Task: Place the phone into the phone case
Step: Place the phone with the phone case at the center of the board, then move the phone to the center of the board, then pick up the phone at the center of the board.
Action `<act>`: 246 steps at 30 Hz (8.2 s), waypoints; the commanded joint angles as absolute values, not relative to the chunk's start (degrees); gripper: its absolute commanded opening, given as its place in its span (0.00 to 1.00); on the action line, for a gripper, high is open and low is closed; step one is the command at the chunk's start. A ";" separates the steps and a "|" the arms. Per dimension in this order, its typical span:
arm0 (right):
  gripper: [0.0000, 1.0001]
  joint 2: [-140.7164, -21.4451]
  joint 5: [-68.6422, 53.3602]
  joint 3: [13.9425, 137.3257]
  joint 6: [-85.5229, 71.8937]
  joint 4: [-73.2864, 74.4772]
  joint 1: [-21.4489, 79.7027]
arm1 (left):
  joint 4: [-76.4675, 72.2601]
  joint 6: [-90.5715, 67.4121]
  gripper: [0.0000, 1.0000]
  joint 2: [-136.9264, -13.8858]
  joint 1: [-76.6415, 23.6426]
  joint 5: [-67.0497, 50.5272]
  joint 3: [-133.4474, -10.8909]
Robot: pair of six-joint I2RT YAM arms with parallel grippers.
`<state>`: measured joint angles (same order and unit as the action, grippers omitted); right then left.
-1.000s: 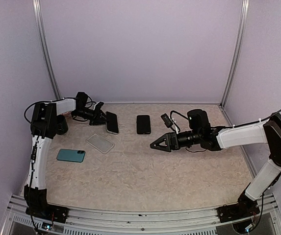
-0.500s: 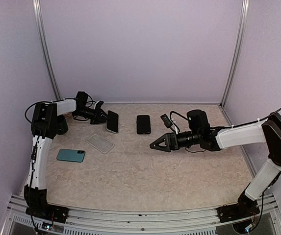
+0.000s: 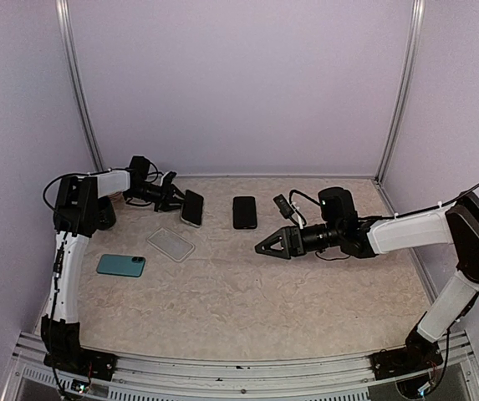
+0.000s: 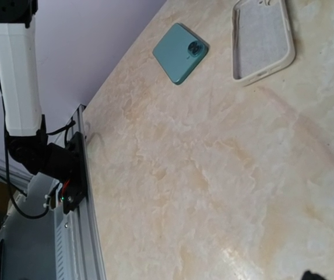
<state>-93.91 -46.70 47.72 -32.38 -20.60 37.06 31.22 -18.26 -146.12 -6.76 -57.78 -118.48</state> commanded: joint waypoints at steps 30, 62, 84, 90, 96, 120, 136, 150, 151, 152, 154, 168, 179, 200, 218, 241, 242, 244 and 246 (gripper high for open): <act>1.00 -94.54 -43.82 49.24 -30.79 -17.74 37.89 | 23.57 -22.24 0.35 -136.35 -4.31 -47.33 -108.37; 0.99 -93.17 -23.19 55.91 -20.86 -2.02 41.74 | 14.28 -39.43 0.99 -84.11 -11.48 -1.78 -55.33; 0.99 -93.40 -23.43 55.65 -22.10 -2.27 41.81 | 13.01 -44.04 0.99 -78.36 -7.43 14.21 -42.26; 0.99 -93.95 -24.27 56.16 -22.17 -2.25 41.82 | 10.74 -43.71 0.99 -77.66 -6.06 15.62 -39.95; 1.00 -94.12 -24.80 55.98 -22.42 -2.75 41.87 | 9.46 -44.69 0.99 -78.64 -5.29 17.61 -38.37; 0.99 -93.91 -24.79 54.60 -22.88 -4.04 42.19 | 4.29 -45.61 0.99 -88.39 -7.47 12.25 -35.27; 1.00 -94.14 -24.25 54.73 -22.99 -3.83 42.23 | 2.30 -46.68 0.99 -89.03 -14.62 10.20 -32.90; 1.00 -93.30 -20.48 54.58 -20.07 -2.45 42.73 | 2.52 -48.91 0.99 -88.51 -23.90 11.94 -33.81; 0.99 -93.19 -20.29 54.51 -20.09 -2.55 42.75 | 2.57 -49.07 0.99 -88.57 -24.77 12.32 -34.02; 1.00 -93.10 -20.22 54.37 -20.11 -2.67 42.80 | 2.69 -49.21 0.99 -88.95 -25.68 12.49 -34.28; 0.99 -92.94 -19.74 54.36 -19.93 -2.68 42.80 | 2.68 -49.83 0.99 -89.71 -27.68 12.82 -34.80; 0.99 -93.18 -13.60 58.04 -8.81 4.04 46.85 | 2.98 -51.72 0.99 -96.25 -40.31 12.94 -42.13; 0.99 -96.59 -10.56 61.13 -5.07 8.13 49.96 | 0.54 -50.58 0.99 -97.75 -44.25 6.54 -44.38; 1.00 -104.37 -9.80 73.33 -5.33 20.87 55.69 | 1.32 -48.42 0.99 -75.70 -41.49 13.53 -38.76; 0.99 -123.21 -9.69 97.83 -0.66 38.81 58.91 | 1.34 -50.26 0.99 -55.90 -32.86 13.22 -26.79; 0.99 -136.80 -6.05 114.37 5.32 47.23 60.90 | -2.39 -53.06 0.99 -58.34 -32.34 12.86 -23.44; 1.00 -137.10 -5.86 114.88 5.32 47.54 60.97 | -2.49 -53.19 0.99 -58.28 -32.34 12.99 -23.20; 0.99 -137.56 -5.46 115.83 5.33 48.00 61.07 | -2.59 -53.48 0.99 -58.21 -32.31 13.17 -23.00; 0.99 -138.08 -5.02 116.76 5.27 48.56 61.08 | -2.80 -53.61 0.99 -58.03 -32.26 13.23 -22.86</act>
